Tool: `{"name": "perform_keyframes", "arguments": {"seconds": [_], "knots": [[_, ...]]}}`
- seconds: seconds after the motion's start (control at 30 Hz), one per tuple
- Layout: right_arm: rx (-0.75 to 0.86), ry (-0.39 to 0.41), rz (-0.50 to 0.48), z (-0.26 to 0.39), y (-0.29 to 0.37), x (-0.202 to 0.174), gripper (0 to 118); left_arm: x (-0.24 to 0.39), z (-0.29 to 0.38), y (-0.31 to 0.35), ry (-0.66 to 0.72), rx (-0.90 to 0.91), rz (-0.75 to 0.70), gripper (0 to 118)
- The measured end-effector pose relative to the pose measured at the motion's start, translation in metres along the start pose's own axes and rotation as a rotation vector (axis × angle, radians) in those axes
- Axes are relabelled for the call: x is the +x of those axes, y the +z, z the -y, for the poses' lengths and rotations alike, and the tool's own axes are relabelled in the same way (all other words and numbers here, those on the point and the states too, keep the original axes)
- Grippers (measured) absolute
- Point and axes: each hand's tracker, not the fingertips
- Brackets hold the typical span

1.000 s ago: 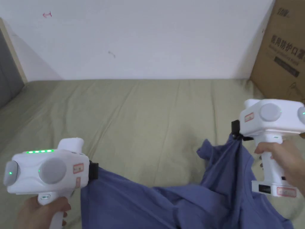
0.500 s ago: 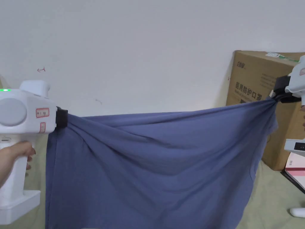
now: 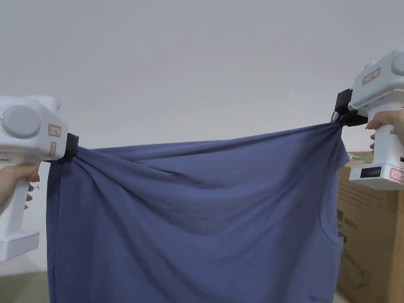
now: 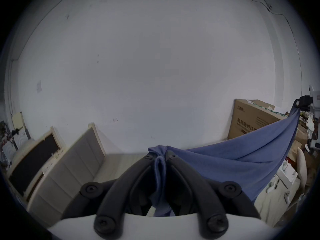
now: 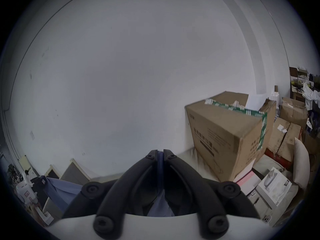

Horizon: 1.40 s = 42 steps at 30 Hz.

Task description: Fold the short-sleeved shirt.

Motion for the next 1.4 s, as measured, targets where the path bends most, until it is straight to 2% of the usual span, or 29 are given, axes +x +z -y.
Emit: {"name": "perform_keyframes", "arguments": {"seconds": [0.23,0.33,0.4,0.47,0.57,0.7,0.8,0.9,1.03,1.1,1.27,1.4], "knots": [[0.056,-0.027,-0.012,-0.018,-0.008,-0.015,5,-0.008,-0.024,-0.021,0.044,0.061,-0.009,7],[0.020,-0.006,-0.025,0.000,-0.023,-0.017,5,-0.006,-0.007,-0.035,0.012,0.065,-0.068,7],[-0.023,0.043,-0.002,0.030,-0.034,-0.023,5,-0.007,0.015,-0.048,0.035,0.031,-0.075,7],[-0.078,0.055,0.022,0.058,-0.053,-0.021,5,-0.007,0.042,-0.065,0.032,-0.007,-0.074,7],[-0.196,0.021,0.022,0.114,-0.096,-0.002,5,-0.001,0.105,-0.096,0.016,-0.109,-0.117,7],[-0.366,0.053,0.068,0.212,-0.146,0.026,5,0.010,0.216,-0.134,-0.018,-0.294,-0.104,7],[-0.482,0.034,0.097,0.290,-0.168,0.053,5,0.017,0.304,-0.146,0.000,-0.401,-0.090,7],[-0.606,0.047,0.127,0.359,-0.172,0.078,5,0.021,0.380,-0.144,0.020,-0.542,-0.068,7],[-0.742,0.096,0.149,0.438,-0.138,0.102,5,0.014,0.459,-0.118,0.054,-0.663,-0.046,7],[-0.780,0.086,0.144,0.462,-0.106,0.112,5,0.009,0.482,-0.096,0.083,-0.695,-0.019,7],[-0.812,0.099,0.116,0.495,-0.016,0.141,5,0.000,0.502,-0.005,0.083,-0.659,0.010,7],[-0.867,0.048,0.098,0.516,0.063,0.159,5,-0.005,0.517,0.068,0.079,-0.685,0.014,7]]}}
